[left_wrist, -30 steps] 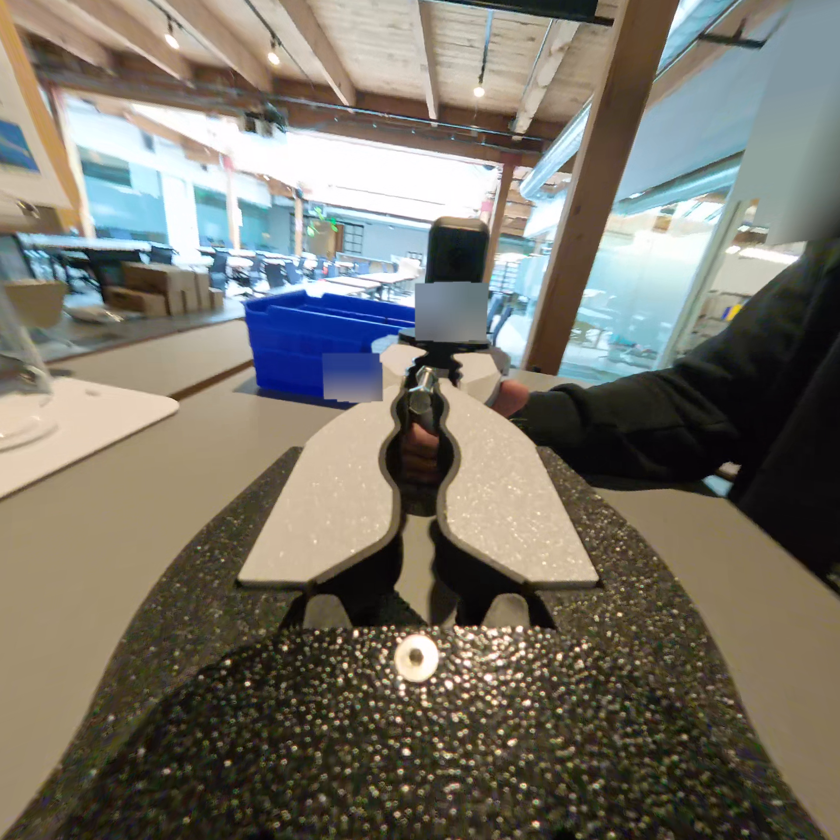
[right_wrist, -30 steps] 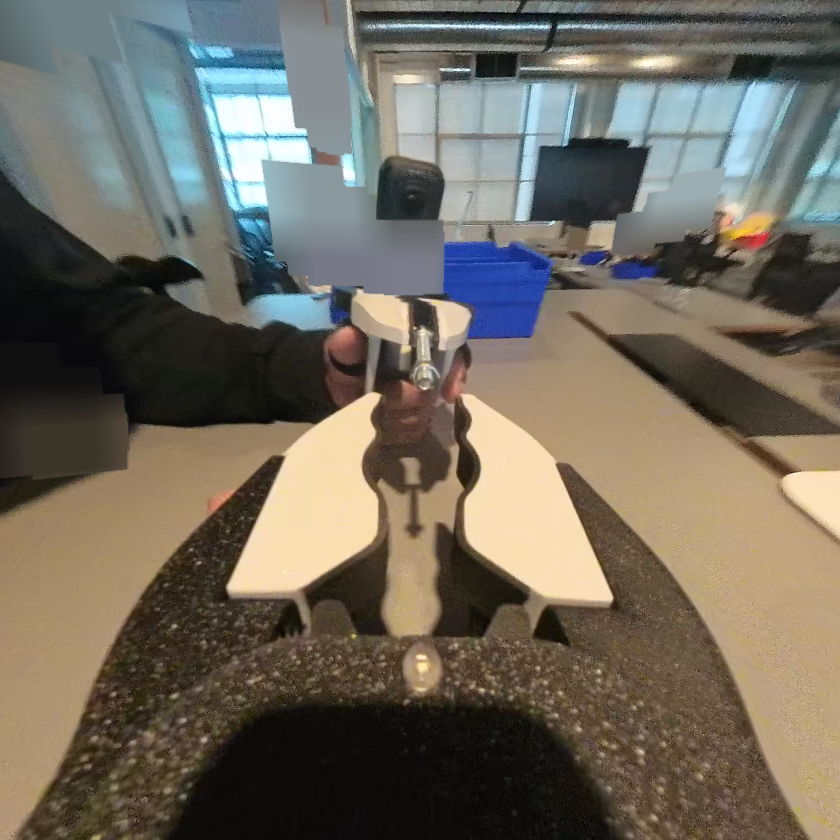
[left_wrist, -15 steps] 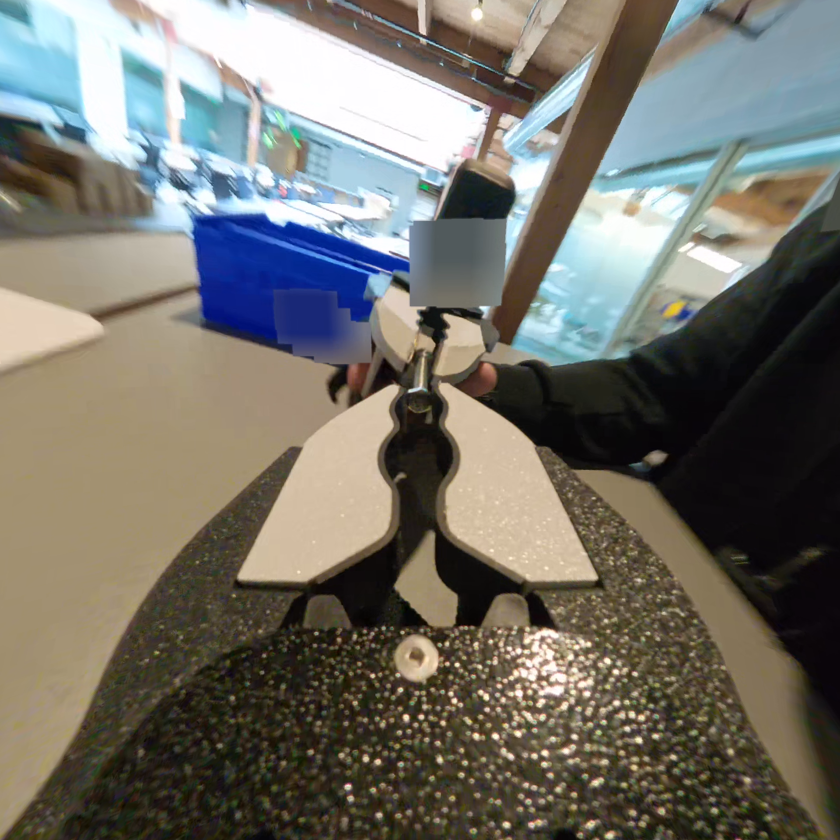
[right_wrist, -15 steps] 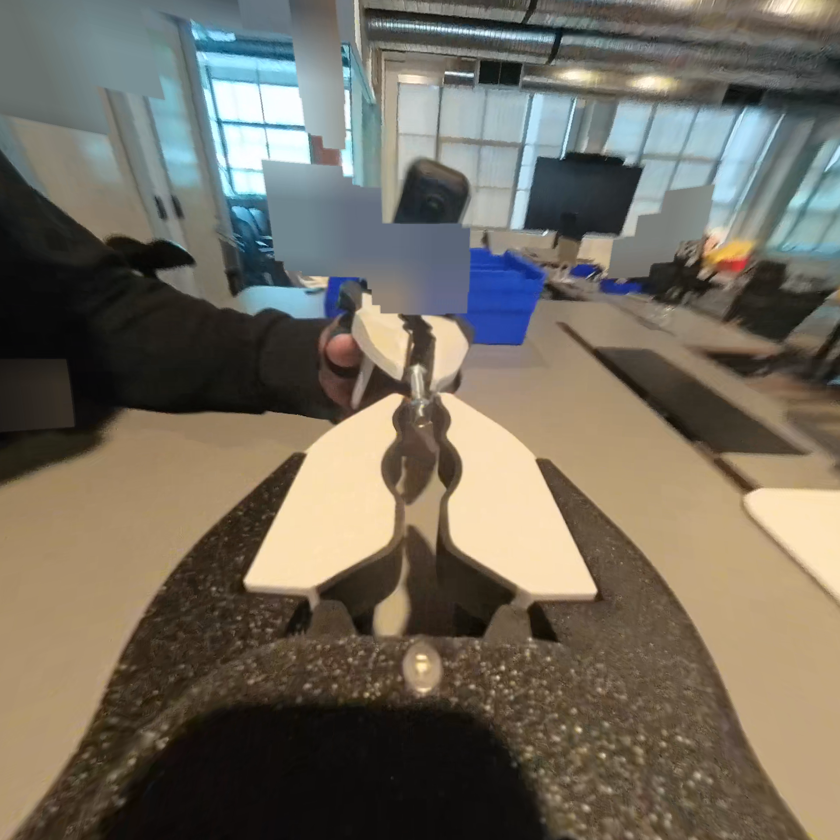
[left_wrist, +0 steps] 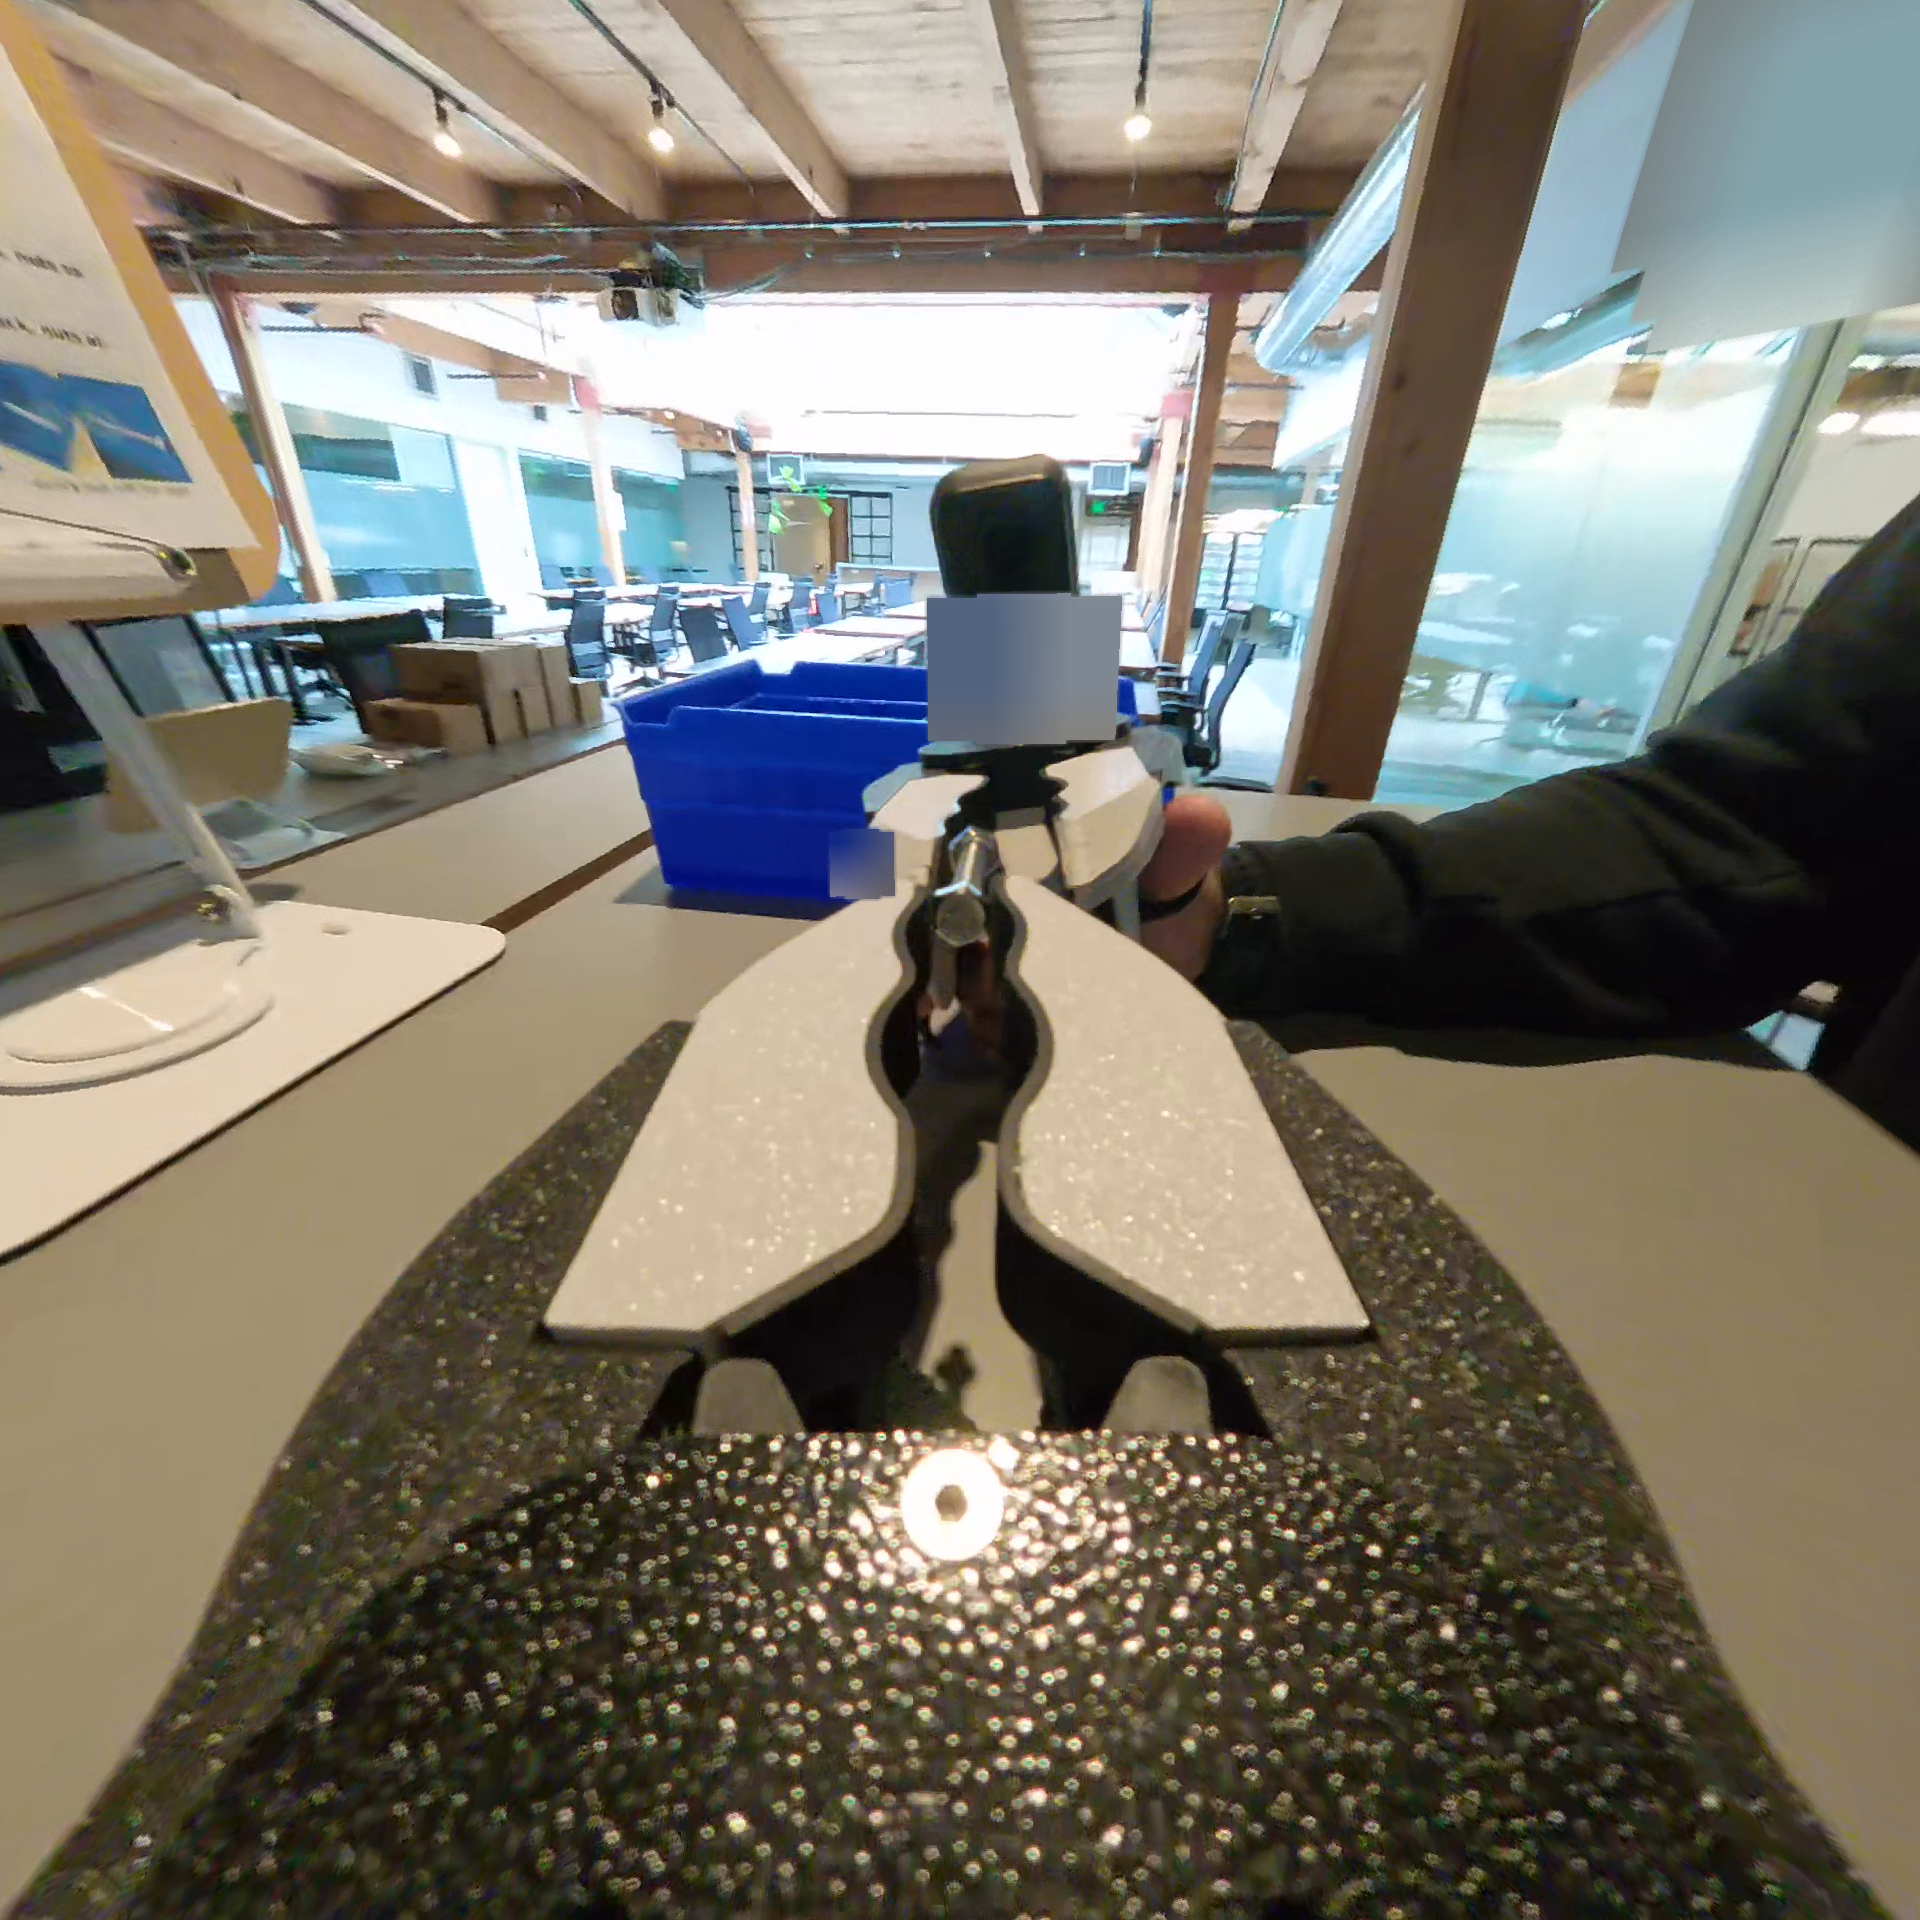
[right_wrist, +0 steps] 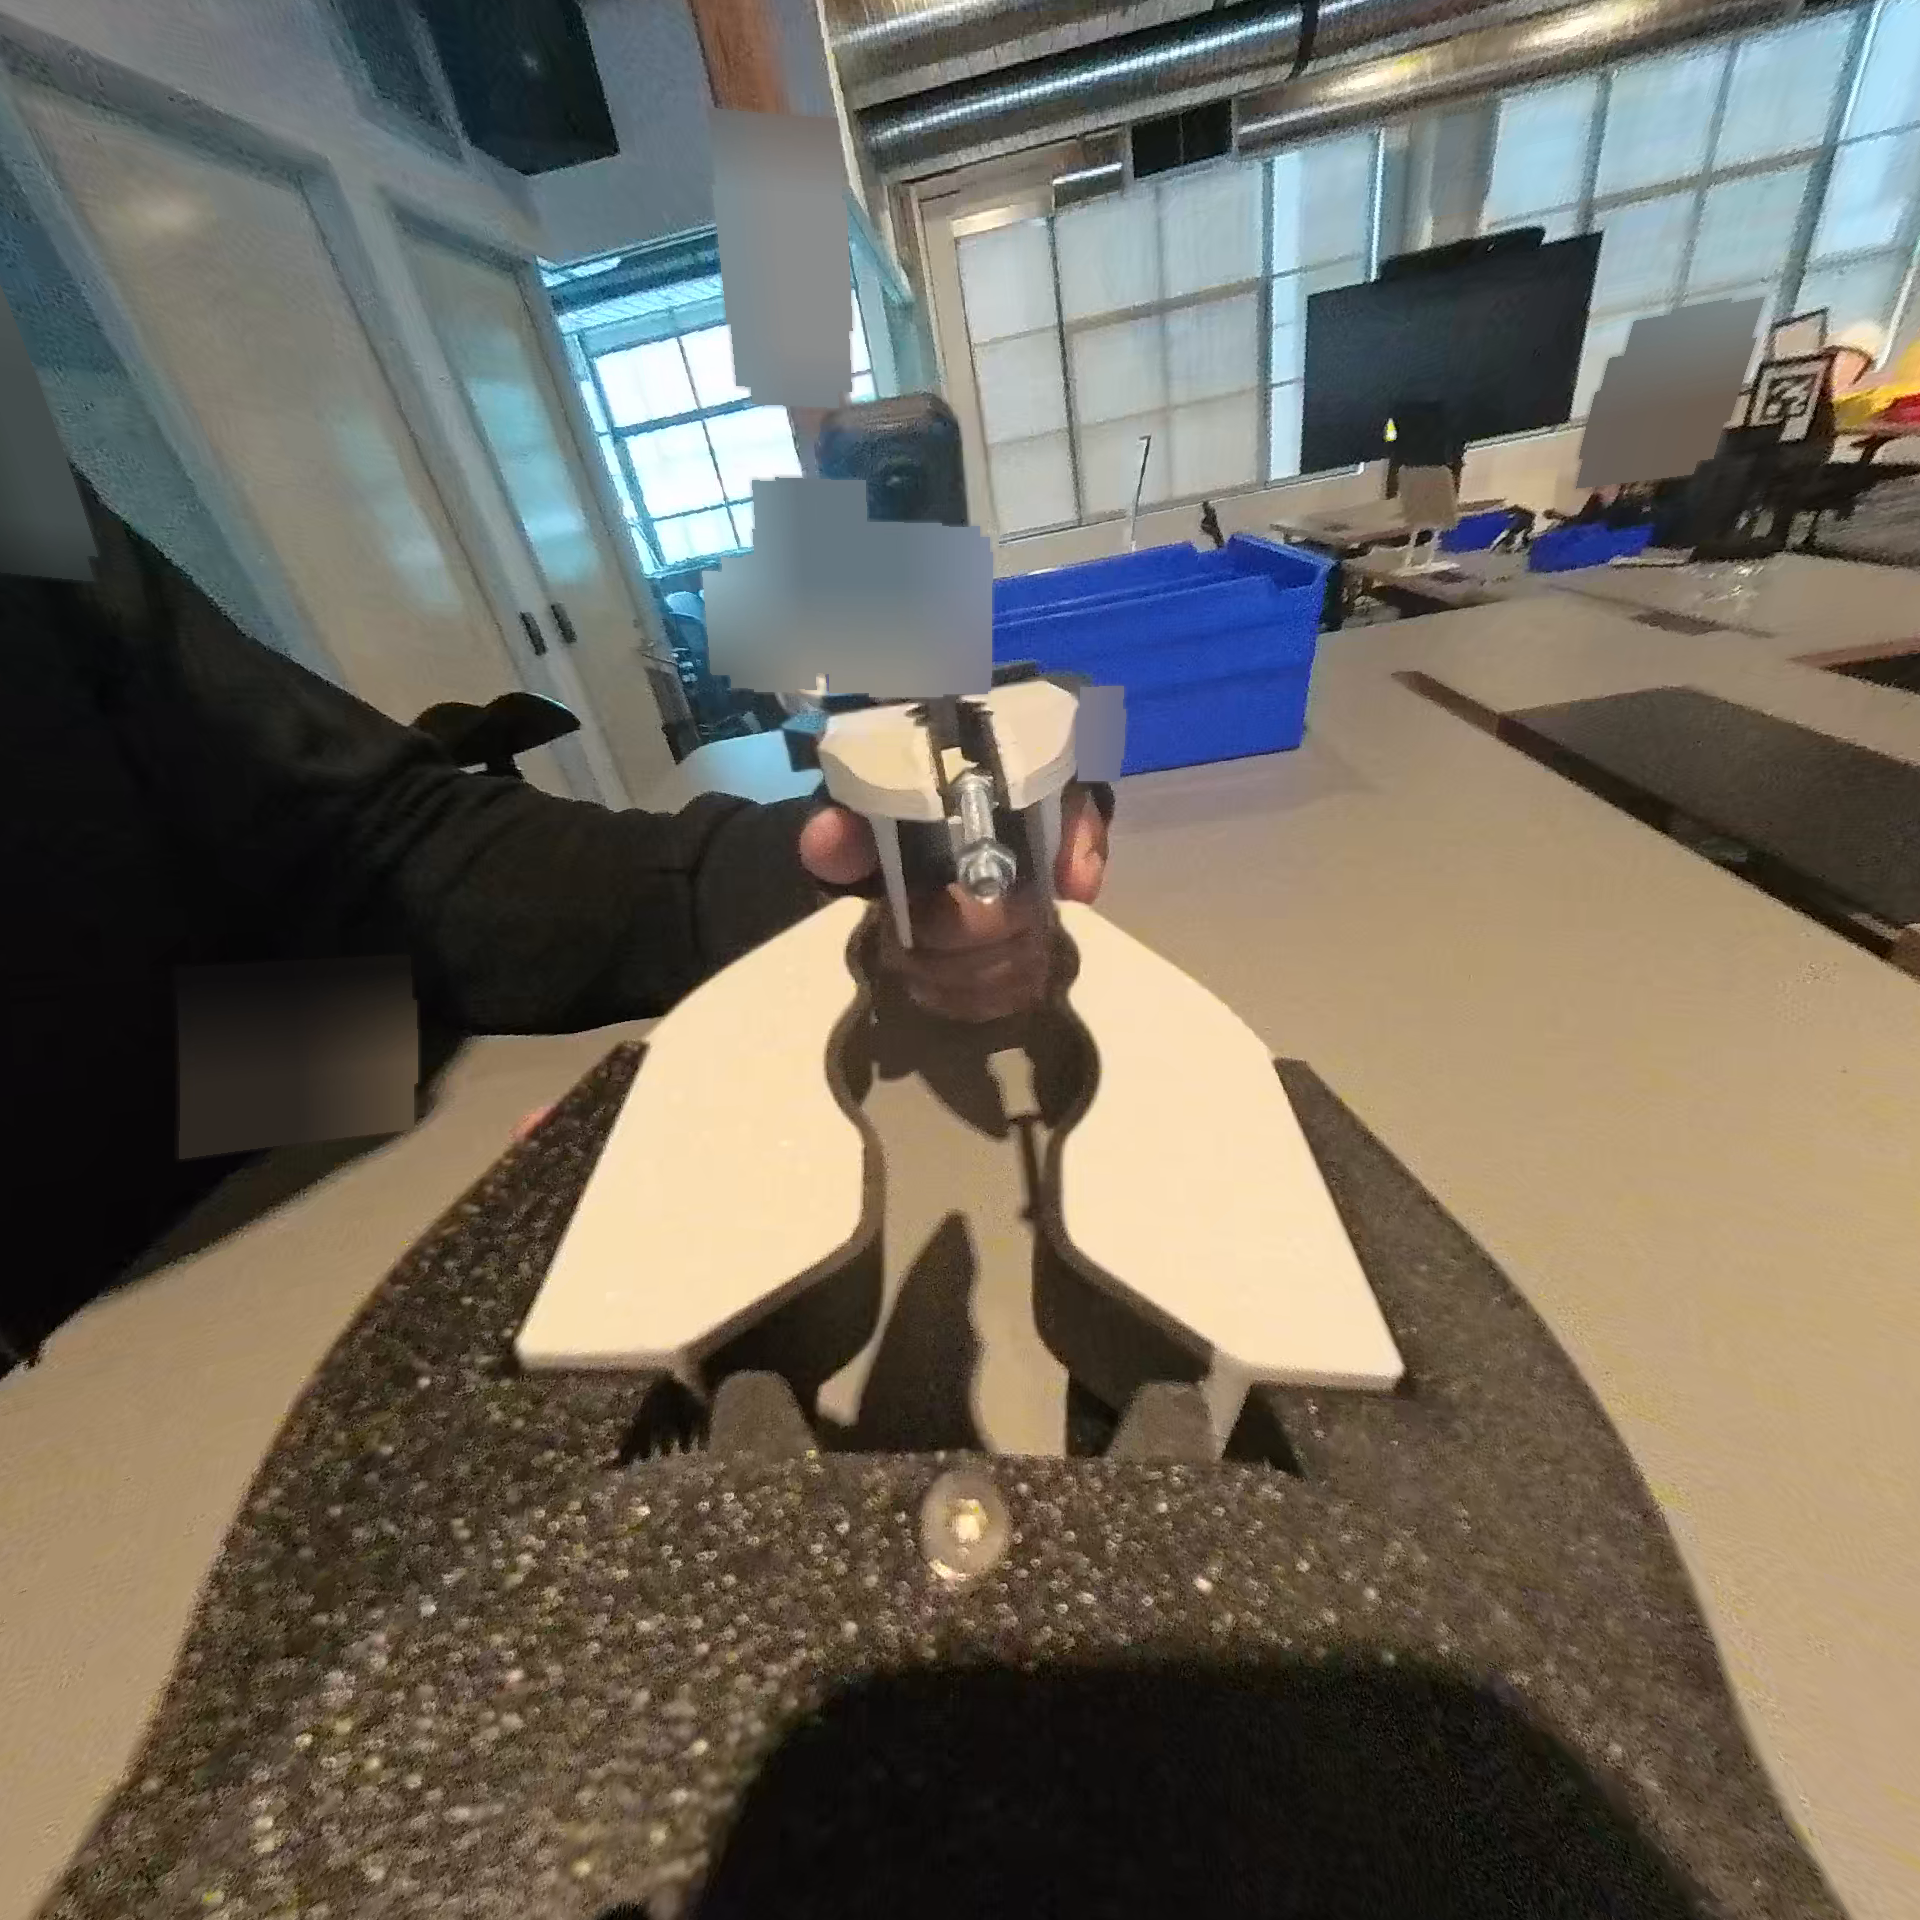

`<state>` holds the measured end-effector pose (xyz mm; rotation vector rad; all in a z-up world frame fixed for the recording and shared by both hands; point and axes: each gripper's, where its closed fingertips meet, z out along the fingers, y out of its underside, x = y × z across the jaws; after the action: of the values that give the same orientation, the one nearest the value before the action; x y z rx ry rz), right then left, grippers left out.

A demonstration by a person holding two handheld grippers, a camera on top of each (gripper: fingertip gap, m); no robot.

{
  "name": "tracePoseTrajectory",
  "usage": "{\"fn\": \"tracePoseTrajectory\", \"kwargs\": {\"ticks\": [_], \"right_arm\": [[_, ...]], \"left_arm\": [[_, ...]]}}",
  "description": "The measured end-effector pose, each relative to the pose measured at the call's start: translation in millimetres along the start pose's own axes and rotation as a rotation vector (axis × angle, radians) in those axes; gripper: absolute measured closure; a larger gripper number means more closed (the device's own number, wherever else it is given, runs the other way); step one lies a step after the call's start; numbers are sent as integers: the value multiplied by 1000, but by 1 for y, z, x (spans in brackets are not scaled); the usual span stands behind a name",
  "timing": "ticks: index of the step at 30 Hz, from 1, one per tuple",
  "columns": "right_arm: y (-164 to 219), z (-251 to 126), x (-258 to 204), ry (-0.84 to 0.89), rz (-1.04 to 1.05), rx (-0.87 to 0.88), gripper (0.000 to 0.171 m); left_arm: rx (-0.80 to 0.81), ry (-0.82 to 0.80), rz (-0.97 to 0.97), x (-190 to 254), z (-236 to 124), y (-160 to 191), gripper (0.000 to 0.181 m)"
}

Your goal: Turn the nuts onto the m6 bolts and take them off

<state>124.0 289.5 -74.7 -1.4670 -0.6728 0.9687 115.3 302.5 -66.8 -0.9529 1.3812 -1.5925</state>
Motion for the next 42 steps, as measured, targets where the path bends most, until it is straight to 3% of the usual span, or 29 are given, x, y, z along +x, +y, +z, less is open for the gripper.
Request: {"fn": "tracePoseTrajectory", "kwargs": {"ticks": [7,12,15,21,25,30,34,37,39,42], "right_arm": [[1,0,1,22,-39,-16,161],[3,-1,-2,140,-434,-63,161],[4,0,3,216,-536,-85,161],[6,1,-1,49,-149,-42,143],[0,-2,-2,-33,23,2,144],[-1,-3,0,-34,57,6,155],[4,-2,-3,17,-124,-45,161],[2,-1,-3,140,-439,-65,161],[3,1,0,218,-583,-96,161],[2,2,4,248,-537,-83,150]], "left_arm": [[-67,17,38,6,5,9,171],[-118,146,-327,13,4,16,171],[-99,129,-360,8,3,14,171],[-26,56,-113,5,2,4,172],[-24,19,-32,3,2,3,172],[-66,24,18,8,6,9,172],[-81,67,-84,9,5,10,171],[-91,140,-333,11,3,13,171],[-76,144,-393,8,1,12,171],[-63,126,-344,8,2,10,171]]}}
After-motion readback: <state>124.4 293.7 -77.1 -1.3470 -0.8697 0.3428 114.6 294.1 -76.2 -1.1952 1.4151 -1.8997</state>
